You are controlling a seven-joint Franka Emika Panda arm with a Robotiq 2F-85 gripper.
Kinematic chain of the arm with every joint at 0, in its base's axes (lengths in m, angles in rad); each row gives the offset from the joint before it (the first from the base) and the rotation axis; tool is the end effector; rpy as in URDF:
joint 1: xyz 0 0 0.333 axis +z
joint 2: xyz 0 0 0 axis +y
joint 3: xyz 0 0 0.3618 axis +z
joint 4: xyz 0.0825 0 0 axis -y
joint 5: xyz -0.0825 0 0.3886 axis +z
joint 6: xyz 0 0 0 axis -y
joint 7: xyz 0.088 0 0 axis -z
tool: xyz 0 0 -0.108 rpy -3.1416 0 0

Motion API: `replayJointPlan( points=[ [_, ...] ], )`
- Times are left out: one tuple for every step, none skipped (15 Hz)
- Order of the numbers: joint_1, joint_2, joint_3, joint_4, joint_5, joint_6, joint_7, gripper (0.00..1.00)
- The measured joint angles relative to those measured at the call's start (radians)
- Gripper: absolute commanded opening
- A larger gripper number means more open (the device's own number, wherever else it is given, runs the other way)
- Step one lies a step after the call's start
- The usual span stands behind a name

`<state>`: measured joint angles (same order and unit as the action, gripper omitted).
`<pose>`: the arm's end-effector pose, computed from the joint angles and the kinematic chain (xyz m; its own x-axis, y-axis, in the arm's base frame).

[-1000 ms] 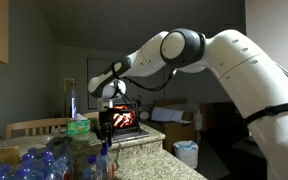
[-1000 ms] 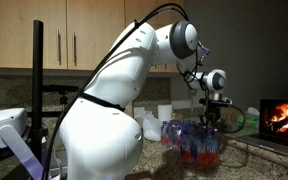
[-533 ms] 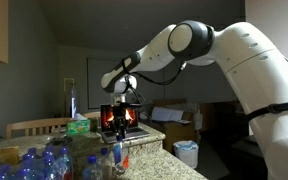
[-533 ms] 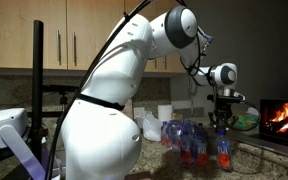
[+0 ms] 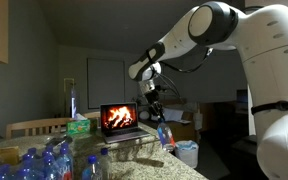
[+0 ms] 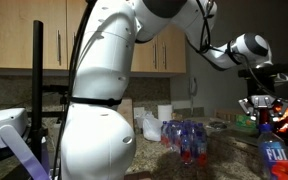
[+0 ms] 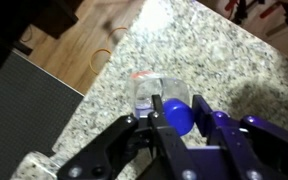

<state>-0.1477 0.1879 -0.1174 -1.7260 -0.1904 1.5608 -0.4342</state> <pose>0.5633 -0.1695 0.4912 0.9014 0.1744 -0.3964 0.2052 -0.9780 0.0364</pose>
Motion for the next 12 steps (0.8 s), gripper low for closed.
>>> replayJointPlan(
  points=[
    [-0.018, -0.015, -0.018, -0.015, -0.034, 0.003, -0.030, 0.15],
    [-0.035, -0.025, -0.035, -0.028, -0.056, 0.013, -0.053, 0.15],
    [-0.052, -0.029, -0.049, -0.038, -0.064, 0.028, -0.072, 0.15],
    [-0.066, -0.028, -0.060, -0.046, -0.065, 0.043, -0.090, 0.15],
    [-0.079, -0.024, -0.067, -0.051, -0.059, 0.057, -0.108, 0.15],
    [-0.091, -0.016, -0.071, -0.052, -0.045, 0.071, -0.116, 0.15],
    [-0.101, -0.007, -0.073, -0.052, -0.010, 0.090, -0.116, 0.15],
    [-0.108, 0.003, -0.076, -0.052, 0.039, 0.114, -0.104, 0.15],
    [-0.115, 0.014, -0.078, -0.052, 0.091, 0.136, -0.092, 0.15],
    [-0.119, 0.025, -0.078, -0.052, 0.143, 0.151, -0.077, 0.15],
    [-0.121, 0.037, -0.078, -0.052, 0.194, 0.165, -0.056, 0.15],
    [-0.121, 0.048, -0.077, -0.051, 0.239, 0.177, -0.029, 0.15]
  ],
)
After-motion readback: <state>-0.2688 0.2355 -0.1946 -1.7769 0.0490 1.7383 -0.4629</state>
